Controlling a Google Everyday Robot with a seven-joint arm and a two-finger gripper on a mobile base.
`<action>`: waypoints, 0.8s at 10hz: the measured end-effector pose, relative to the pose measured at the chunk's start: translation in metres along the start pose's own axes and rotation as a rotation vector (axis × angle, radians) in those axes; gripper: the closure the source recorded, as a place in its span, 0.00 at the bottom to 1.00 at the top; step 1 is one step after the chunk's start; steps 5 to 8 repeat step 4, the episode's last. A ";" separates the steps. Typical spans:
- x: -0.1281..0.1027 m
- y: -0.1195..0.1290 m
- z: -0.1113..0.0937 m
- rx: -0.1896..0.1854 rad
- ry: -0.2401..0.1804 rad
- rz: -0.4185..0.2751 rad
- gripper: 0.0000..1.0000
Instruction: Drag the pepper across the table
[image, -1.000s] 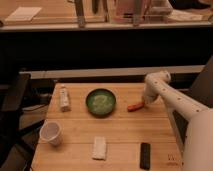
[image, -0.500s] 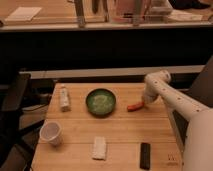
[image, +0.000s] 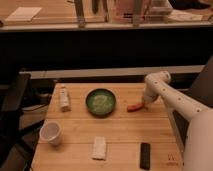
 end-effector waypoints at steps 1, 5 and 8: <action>0.000 0.000 0.000 0.000 0.000 0.004 1.00; -0.002 0.002 -0.001 -0.005 0.000 0.009 1.00; -0.002 0.002 -0.001 -0.005 0.000 0.009 1.00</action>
